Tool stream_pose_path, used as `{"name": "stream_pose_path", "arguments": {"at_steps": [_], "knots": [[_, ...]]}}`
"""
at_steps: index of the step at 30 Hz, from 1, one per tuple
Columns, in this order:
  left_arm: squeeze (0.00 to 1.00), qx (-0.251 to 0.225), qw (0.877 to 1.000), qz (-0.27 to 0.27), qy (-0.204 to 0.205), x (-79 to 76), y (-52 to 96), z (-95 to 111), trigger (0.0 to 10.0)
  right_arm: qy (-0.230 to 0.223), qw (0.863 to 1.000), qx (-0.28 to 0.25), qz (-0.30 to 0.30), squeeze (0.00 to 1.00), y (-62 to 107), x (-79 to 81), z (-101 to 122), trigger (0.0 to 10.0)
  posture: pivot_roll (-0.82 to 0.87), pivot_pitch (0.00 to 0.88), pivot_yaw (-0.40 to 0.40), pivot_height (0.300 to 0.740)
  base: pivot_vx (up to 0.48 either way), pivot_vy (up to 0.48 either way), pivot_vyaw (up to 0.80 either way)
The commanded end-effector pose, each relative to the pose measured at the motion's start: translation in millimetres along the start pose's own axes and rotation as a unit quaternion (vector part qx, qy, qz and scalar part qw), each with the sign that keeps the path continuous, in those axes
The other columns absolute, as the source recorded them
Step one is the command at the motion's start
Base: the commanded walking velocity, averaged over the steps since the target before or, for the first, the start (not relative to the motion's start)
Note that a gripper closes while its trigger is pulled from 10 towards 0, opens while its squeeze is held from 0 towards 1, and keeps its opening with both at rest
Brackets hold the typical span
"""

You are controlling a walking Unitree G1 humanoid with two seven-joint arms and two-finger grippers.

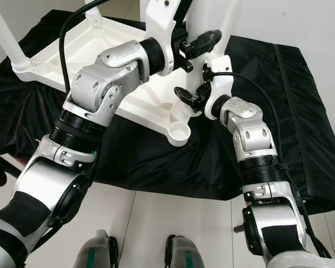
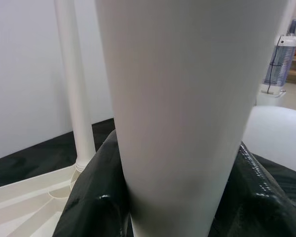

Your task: Building children table

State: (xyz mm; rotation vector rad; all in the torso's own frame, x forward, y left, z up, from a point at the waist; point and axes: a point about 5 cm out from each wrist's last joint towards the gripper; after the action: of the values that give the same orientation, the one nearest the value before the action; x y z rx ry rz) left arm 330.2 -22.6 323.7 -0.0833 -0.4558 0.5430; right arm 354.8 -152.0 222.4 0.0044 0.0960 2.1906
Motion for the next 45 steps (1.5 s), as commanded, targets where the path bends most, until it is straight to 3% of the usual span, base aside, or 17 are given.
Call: {"name": "stream_pose_path", "arguments": {"at_steps": [1,4,5,6,7,12,15,20,21,22,25,28,39,45], "knots": [[0.0,-0.005,0.999,-0.039,-0.019,-15.5,-7.2,4,10.0,0.016,1.0,0.005,0.021,0.0,-2.2,8.6,3,0.0,-0.08,0.058,-0.018,0.74,0.0,0.0,0.0],[0.0,-0.005,0.999,-0.042,-0.012,-15.4,-7.4,3,10.0,0.019,0.999,0.0,0.027,0.0,-2.1,11.0,3,0.0,-0.07,0.057,-0.015,0.74,0.0,0.0,0.0],[0.09,-0.009,0.999,-0.043,-0.004,-15.1,-7.4,4,10.0,0.02,0.999,-0.005,0.029,0.0,-2.1,11.9,3,0.0,-0.08,0.057,-0.014,0.74,0.0,0.0,0.0],[0.09,-0.009,0.999,-0.043,-0.004,-15.1,-7.4,4,10.0,0.02,0.999,-0.005,0.029,0.0,-2.1,11.9,3,0.0,-0.08,0.057,-0.014,0.74,0.0,0.0,0.0],[1.0,-0.021,0.998,-0.051,0.019,-15.5,-6.9,6,10.0,0.019,0.999,-0.009,0.025,0.0,-2.3,12.2,4,10.0,-0.08,0.056,-0.013,0.74,0.0,0.0,0.0],[1.0,-0.056,0.995,-0.057,0.057,-14.4,-5.0,17,10.0,-0.015,1.0,-0.02,0.01,0.0,-3.9,11.8,3,10.0,-0.08,0.056,-0.008,0.74,0.0,0.0,0.0],[1.0,-0.077,0.988,-0.066,0.116,-11.7,-2.3,22,10.0,-0.031,0.999,-0.035,-0.014,0.0,-3.7,7.9,2,10.0,-0.08,0.055,-0.005,0.74,0.0,0.0,0.0],[1.0,-0.087,0.983,-0.068,0.146,-10.5,0.2,23,10.0,-0.049,0.997,-0.041,-0.036,0.0,-3.2,2.2,1,10.0,-0.07,0.056,-0.003,0.74,0.0,0.0,0.0],[0.36,-0.096,0.98,-0.063,0.163,-8.4,1.7,25,10.0,-0.058,0.996,-0.048,-0.048,0.0,-2.7,-1.2,1,10.0,-0.07,0.055,-0.002,0.74,0.0,0.0,0.0],[0.0,-0.106,0.977,-0.055,0.175,-5.3,3.7,27,10.0,-0.064,0.995,-0.057,-0.058,0.0,-2.0,-3.8,2,10.0,-0.07,0.054,-0.001,0.74,0.0,0.0,0.0],[0.0,-0.11,0.975,-0.041,0.187,-0.2,7.1,26,10.0,-0.078,0.991,-0.073,-0.077,0.0,-0.5,-8.2,2,10.0,-0.07,0.055,0.0,0.74,0.0,0.0,0.0],[0.0,-0.094,0.981,-0.022,0.17,2.4,9.5,20,10.0,-0.092,0.988,-0.085,-0.088,0.0,-0.1,-9.9,2,10.0,-0.07,0.054,0.0,0.74,0.0,0.0,0.0],[0.0,-0.023,0.997,0.03,0.07,1.3,24.5,-12,10.0,-0.115,0.974,-0.11,-0.16,0.0,2.9,-19.1,-2,10.0,-0.07,0.052,-0.003,0.74,0.0,0.0,0.0],[0.0,0.007,0.993,0.086,0.075,3.2,39.6,-34,10.0,-0.12,0.969,-0.144,-0.159,0.0,7.4,-10.2,-6,10.0,-0.06,0.051,-0.007,0.74,0.0,0.0,0.0]]}}
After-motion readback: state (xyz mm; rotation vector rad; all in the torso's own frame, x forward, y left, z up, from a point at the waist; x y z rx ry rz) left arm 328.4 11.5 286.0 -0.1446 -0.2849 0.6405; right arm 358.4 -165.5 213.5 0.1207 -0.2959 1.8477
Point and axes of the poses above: a point about 5 cm out from each wrist's last joint towards the gripper, its own y axis pointing back from the gripper into the wrist, its own z axis along the axis of the wrist's last joint, x = y × z, and after that the axes turned 14 degrees about -y, right-handed
